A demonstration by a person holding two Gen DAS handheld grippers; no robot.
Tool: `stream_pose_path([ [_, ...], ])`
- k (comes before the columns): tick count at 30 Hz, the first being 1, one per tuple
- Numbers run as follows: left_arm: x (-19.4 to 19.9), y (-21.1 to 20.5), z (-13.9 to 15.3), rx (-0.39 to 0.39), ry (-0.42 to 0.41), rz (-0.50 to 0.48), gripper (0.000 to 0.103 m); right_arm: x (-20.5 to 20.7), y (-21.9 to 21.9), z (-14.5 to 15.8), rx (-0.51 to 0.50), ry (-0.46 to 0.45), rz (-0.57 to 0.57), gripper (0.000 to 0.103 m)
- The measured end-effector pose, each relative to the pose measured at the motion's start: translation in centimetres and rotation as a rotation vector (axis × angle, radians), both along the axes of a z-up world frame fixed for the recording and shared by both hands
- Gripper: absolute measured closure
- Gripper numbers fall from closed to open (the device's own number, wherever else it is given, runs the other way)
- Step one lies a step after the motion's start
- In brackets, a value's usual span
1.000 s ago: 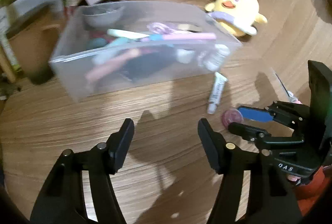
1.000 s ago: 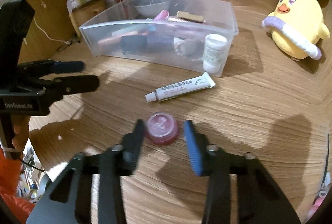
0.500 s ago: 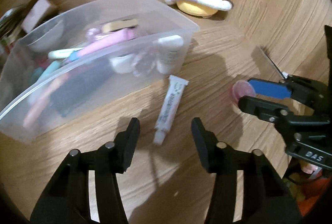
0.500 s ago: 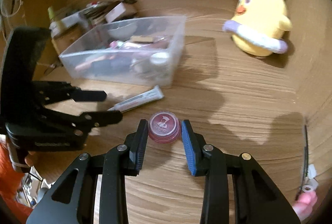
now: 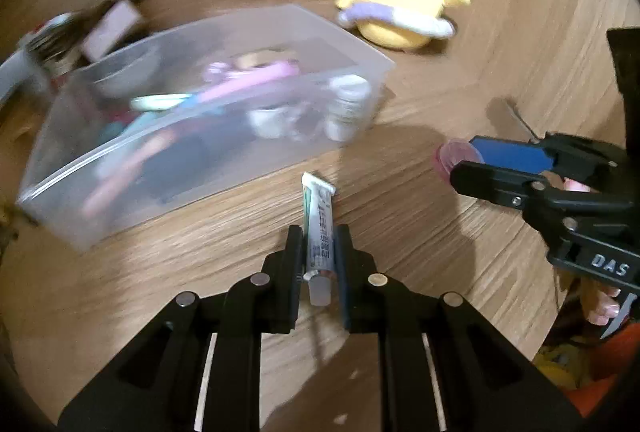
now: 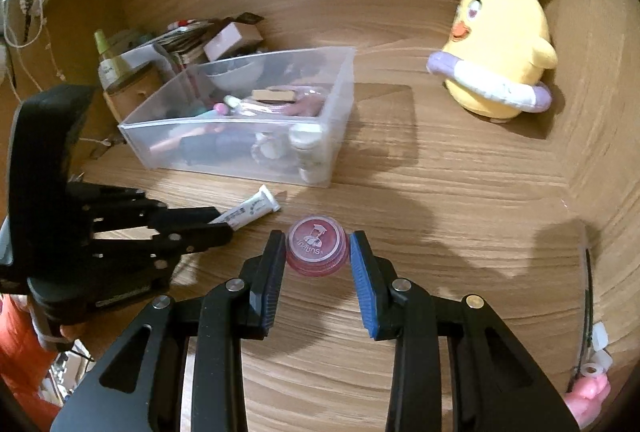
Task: Organize objects
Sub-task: 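Grasp the toothpaste tube with the left tool while the right tool grasps the pink jar, then lower the toothpaste tube and pink jar into the clear box and open both tools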
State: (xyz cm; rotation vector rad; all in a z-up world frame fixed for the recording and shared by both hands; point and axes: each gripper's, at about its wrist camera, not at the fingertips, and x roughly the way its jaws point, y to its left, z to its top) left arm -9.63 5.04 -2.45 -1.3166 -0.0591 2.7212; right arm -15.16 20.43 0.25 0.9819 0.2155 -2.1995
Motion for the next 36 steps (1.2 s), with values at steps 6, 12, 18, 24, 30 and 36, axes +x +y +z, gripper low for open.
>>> stream_pose_path([
  [6, 2.8, -3.5, 1.2, 0.032, 0.046, 0.102, 0.088, 1.1, -2.2, 0.8, -0.009, 0.02, 0.048, 0.073],
  [12, 4.6, -6.2, 2.3, 0.031, 0.082, 0.174, 0.089, 2.1, -4.2, 1.5, -0.027, 0.03, 0.092, 0.073],
  [18, 5.3, -7.6, 4.7, 0.04, 0.15, 0.19, 0.091, 2.7, -6.0, 3.2, -0.054, 0.068, 0.129, 0.073],
  [24, 5.0, -8.3, 7.2, 0.042, 0.214, 0.187, 0.091, 2.5, -7.2, 5.3, -0.077, 0.118, 0.136, 0.073],
  [30, 3.3, -9.8, 9.6, 0.051, 0.264, 0.194, 0.091, 0.7, -8.7, 6.6, -0.09, 0.128, 0.129, 0.073],
  [36, 0.5, -11.7, 11.0, 0.054, 0.281, 0.225, 0.091, -1.5, -11.5, 6.8, -0.064, 0.128, 0.138, 0.073],
])
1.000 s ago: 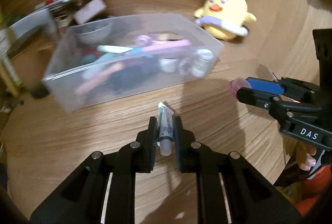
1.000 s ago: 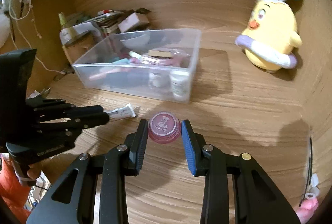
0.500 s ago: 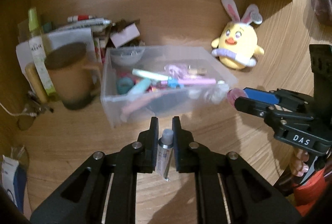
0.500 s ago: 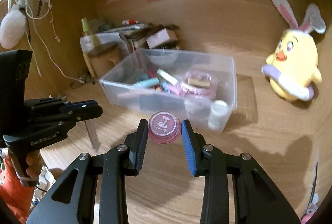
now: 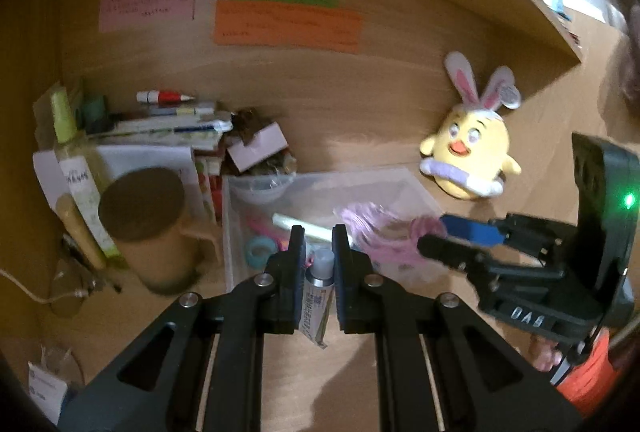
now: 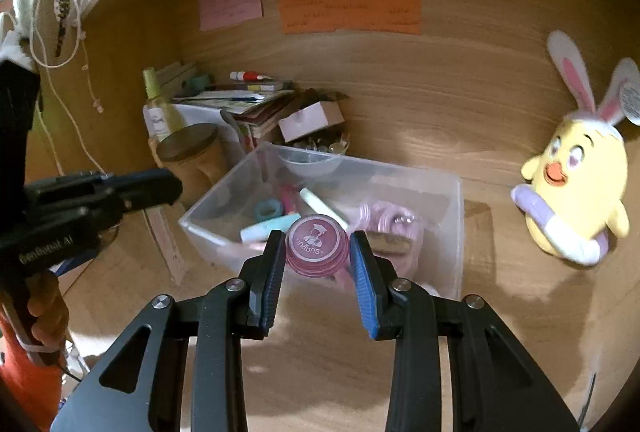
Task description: Organize objects
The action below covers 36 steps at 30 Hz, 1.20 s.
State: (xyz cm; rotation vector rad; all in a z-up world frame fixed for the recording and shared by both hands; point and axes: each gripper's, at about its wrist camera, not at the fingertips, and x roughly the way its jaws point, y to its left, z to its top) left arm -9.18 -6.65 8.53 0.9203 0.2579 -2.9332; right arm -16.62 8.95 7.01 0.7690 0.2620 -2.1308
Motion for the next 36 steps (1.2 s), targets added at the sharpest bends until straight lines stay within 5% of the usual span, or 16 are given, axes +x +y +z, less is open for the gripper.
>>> stream_pose_path([
  [9, -4.2, -2.4, -1.4, -0.003, -0.025, 0.072, 0.091, -3.2, -3.9, -2.8, 0.064, -0.06, -0.001, 0.073],
  [16, -5.7, -2.3, -2.3, 0.047, -0.071, 0.036, 0.086, -3.9, -4.5, -3.6, 0.102, -0.07, -0.002, 0.07],
  [28, -2.2, 0.1, -2.4, 0.017, -0.054, 0.019, 0.046, -2.7, 0.2, -1.3, 0.033, -0.057, -0.033, 0.052],
  [36, 1.3, 2.1, -3.5, -0.021, -0.046, 0.041, 0.019, -0.7, 3.1, -1.3, -0.003, -0.03, -0.068, 0.027],
])
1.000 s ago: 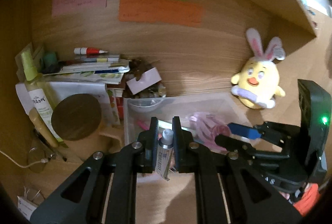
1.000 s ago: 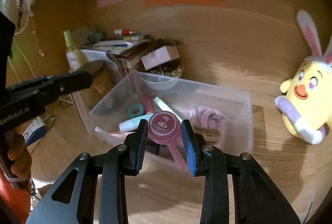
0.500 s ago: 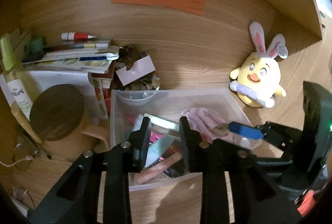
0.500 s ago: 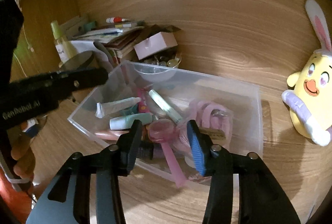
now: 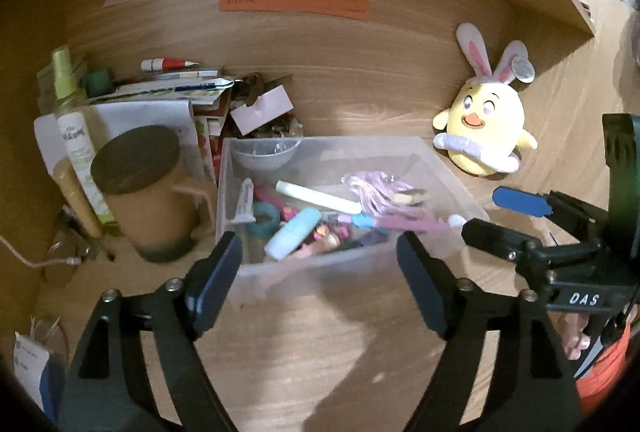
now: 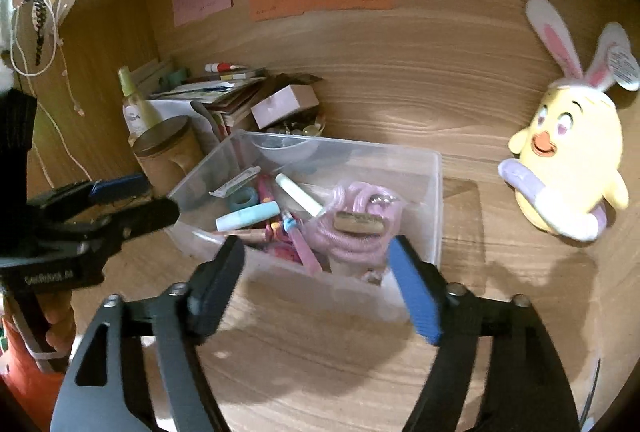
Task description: Organize objects
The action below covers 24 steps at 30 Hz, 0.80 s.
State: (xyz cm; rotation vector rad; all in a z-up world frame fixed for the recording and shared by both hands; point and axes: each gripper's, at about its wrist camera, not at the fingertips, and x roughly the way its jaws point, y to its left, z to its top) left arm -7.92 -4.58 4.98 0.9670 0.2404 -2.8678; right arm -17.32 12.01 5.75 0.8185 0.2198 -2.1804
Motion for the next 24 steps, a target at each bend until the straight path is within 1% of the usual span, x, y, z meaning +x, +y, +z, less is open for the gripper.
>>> stream_pose_path([
  [3, 1.2, 0.6, -0.3, -0.023, 0.019, 0.029, 0.012, 0.9, 0.7, -0.2, 0.003, 0.021, -0.011, 0.022],
  [6, 2.1, 1.1, -0.6, -0.023, 0.029, 0.032, 0.009, 1.7, 1.4, -0.4, -0.002, 0.028, -0.019, 0.02],
  [14, 3.0, 2.2, -2.0, -0.014, 0.017, 0.032, 0.008, 2.8, 2.4, -1.4, -0.003, 0.022, -0.027, 0.019],
  [24, 2.9, 2.4, -2.5, 0.003, 0.009, 0.034, 0.008, 3.6, 2.7, -2.0, -0.003, 0.014, -0.019, 0.019],
])
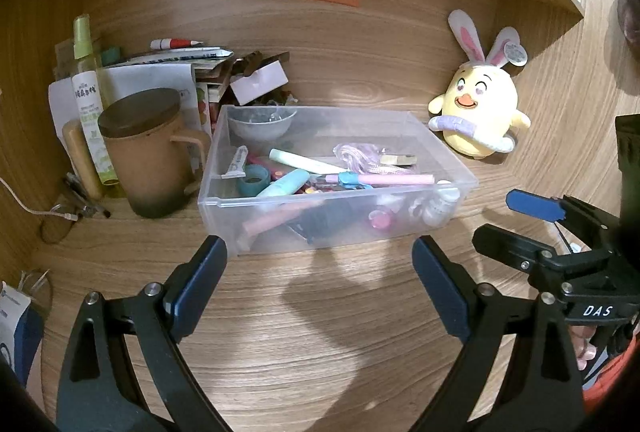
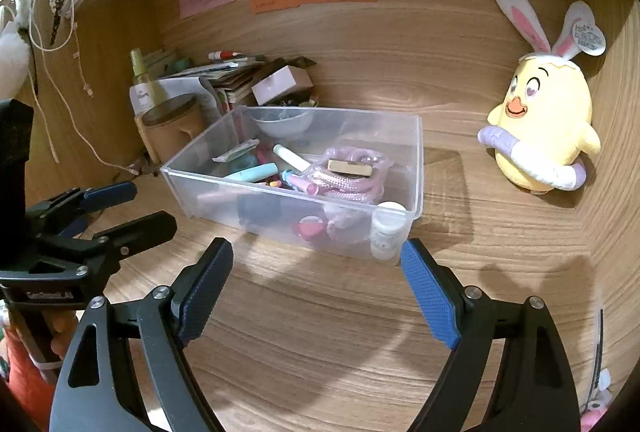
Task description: Organize objects
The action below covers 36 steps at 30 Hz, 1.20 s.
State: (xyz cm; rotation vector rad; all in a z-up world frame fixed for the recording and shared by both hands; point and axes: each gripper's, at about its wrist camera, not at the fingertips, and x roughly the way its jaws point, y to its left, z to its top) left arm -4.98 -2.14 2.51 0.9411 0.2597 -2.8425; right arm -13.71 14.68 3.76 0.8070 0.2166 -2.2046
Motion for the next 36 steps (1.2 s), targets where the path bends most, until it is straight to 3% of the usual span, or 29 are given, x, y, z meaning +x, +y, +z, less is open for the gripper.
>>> stream_pose_path([
  [36, -0.09, -0.07, -0.09, 0.038, -0.018, -0.011, 0.008, 0.34, -0.01, 0.28, -0.016, -0.004, 0.008, 0.018],
])
